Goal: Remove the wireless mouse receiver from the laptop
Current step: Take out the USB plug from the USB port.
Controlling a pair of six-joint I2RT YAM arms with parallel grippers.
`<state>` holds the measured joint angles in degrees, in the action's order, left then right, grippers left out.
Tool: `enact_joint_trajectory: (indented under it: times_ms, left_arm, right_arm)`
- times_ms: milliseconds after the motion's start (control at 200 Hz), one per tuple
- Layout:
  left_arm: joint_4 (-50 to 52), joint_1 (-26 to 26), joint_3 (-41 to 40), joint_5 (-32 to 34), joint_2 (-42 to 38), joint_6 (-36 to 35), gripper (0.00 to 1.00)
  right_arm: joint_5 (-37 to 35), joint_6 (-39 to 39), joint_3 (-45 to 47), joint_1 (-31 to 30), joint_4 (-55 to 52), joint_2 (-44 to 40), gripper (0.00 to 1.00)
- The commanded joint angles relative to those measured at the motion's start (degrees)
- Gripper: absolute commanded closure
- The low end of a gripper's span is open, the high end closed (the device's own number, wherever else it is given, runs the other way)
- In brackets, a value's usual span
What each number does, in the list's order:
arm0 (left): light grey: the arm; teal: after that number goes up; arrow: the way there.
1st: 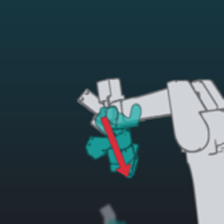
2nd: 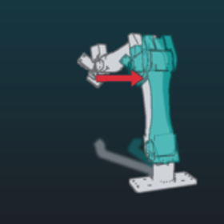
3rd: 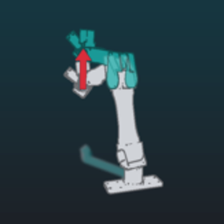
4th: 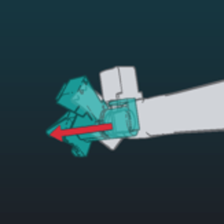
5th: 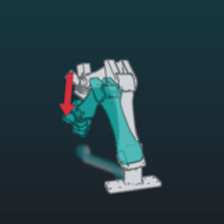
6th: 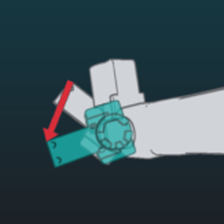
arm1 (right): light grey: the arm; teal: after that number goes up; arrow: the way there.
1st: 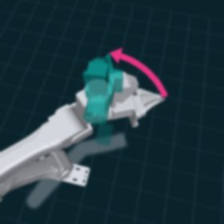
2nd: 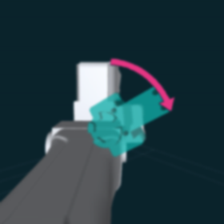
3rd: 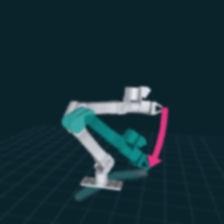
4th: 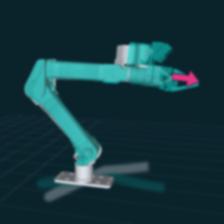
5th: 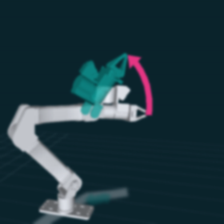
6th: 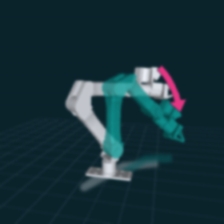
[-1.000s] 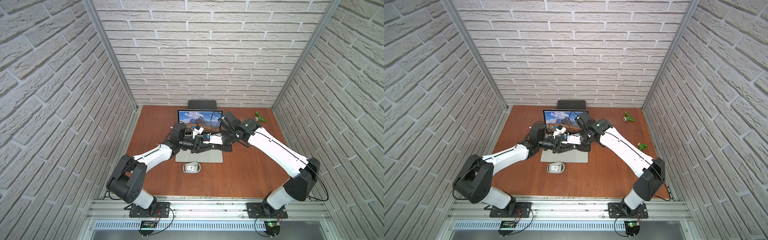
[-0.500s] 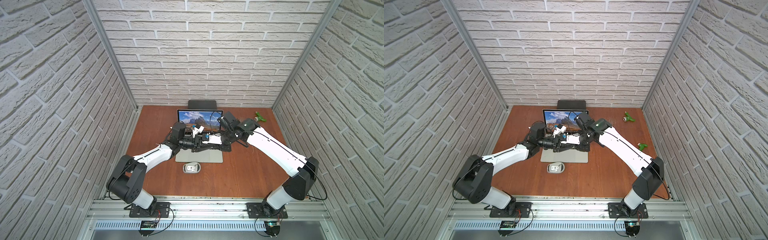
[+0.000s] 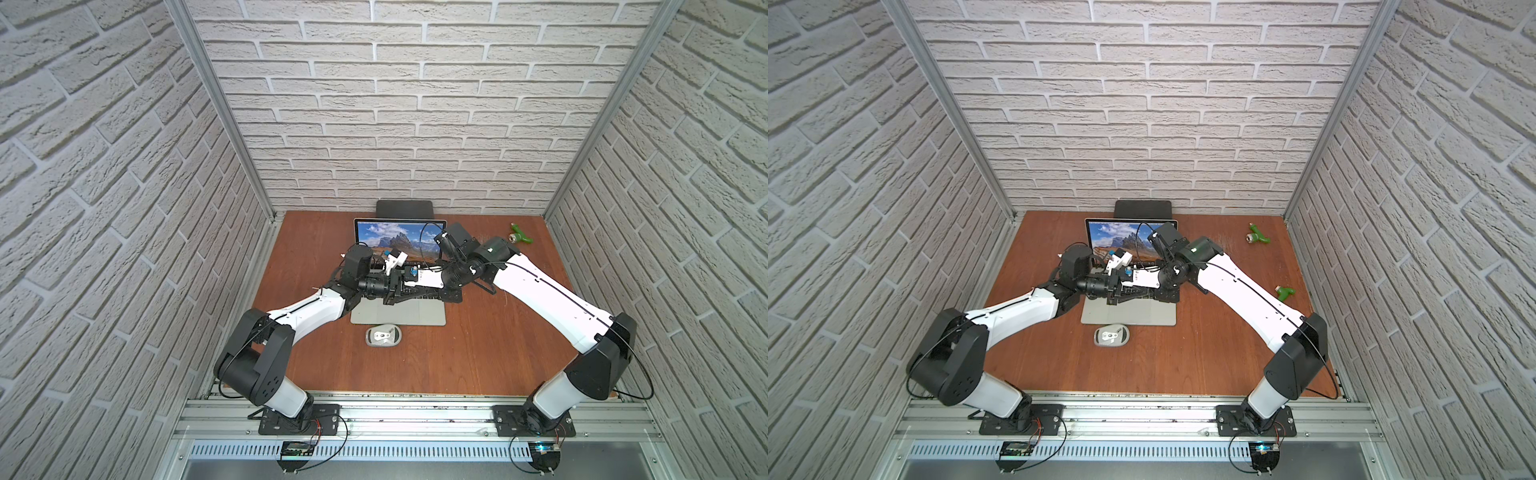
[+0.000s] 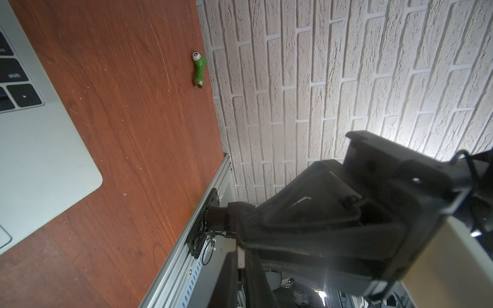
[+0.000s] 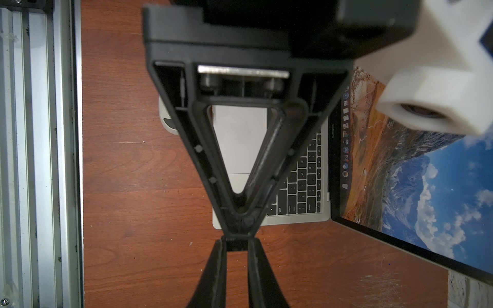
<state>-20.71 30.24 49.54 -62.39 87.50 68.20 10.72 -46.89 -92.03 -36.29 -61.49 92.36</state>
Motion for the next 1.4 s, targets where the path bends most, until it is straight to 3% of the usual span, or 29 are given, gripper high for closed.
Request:
enact_joint_trajectory:
  times_ms: [0, 250, 340, 485, 560, 600, 650, 710, 755, 810, 910, 1050, 1160, 1240, 1395]
  left_arm:
    - [-4.95, 0.79, 0.93, -1.51, 0.03, -0.44, 0.90]
    - [-5.04, 0.79, 0.70, -1.29, 0.30, -0.56, 1.00]
    - [-5.26, 0.53, 0.54, -1.13, 0.29, -0.70, 1.00]
    - [-6.50, -0.35, 0.45, -1.03, 0.39, -0.79, 1.00]
    - [-7.57, -1.04, 1.23, -1.17, 0.58, -1.21, 1.00]
    - [-8.57, -1.40, 1.73, -1.15, 0.72, -1.55, 1.00]
    - [-9.72, -1.69, 2.77, -1.15, 1.03, -2.56, 1.00]
    - [-11.68, -2.20, 3.88, -0.82, 1.34, -4.81, 1.00]
    - [-14.75, -2.54, 4.06, 0.08, 1.38, -5.75, 1.00]
    - [-20.34, -2.87, 4.14, 1.11, 1.82, -4.86, 1.00]
    - [-25.32, -2.97, 6.10, 1.35, 3.62, -3.59, 1.00]
    - [-34.14, -2.82, 8.00, -0.44, 6.82, 0.41, 1.00]
    - [-35.85, -2.75, 8.29, -0.52, 7.84, 0.94, 1.00]
    - [-36.22, -2.51, 8.47, -0.93, 7.86, 0.97, 1.00]
    - [-34.35, -2.47, 8.47, -0.98, 7.11, -0.14, 1.00]
  right_arm:
    - [-0.24, 0.48, -0.87, -0.75, 0.80, 0.19, 0.97]
    - [-0.11, 1.01, 1.01, -0.71, 2.44, -1.66, 0.95]
    - [-1.30, 1.83, 2.41, -0.75, 4.08, -3.99, 0.61]
    - [-1.64, 3.48, 3.68, 0.18, 5.69, -10.73, 0.50]
    - [-1.33, 6.61, 6.57, 1.86, 11.28, -16.57, 0.10]
    - [-3.70, 10.69, 9.65, 3.36, 18.04, -20.35, 0.00]
    - [-11.22, 22.39, 14.23, 6.19, 29.81, -24.53, 0.00]
    - [-15.32, 44.68, 16.66, 14.05, 37.54, -27.05, 0.01]
    - [-3.84, 57.99, 16.66, 22.24, 37.56, -26.51, 0.01]
    - [9.13, 66.81, 17.06, 26.98, 38.36, -24.34, 0.04]
    - [21.18, 74.36, 21.30, 27.33, 43.76, -21.41, 0.20]
    - [32.86, 89.18, 33.64, 27.42, 65.44, -20.56, 0.26]
    - [40.18, 98.36, 37.09, 27.26, 78.63, -17.17, 0.31]
    - [42.14, 98.56, 38.34, 26.73, 82.35, -16.71, 0.31]
    - [44.89, 95.37, 38.79, 26.17, 83.55, -17.10, 0.24]
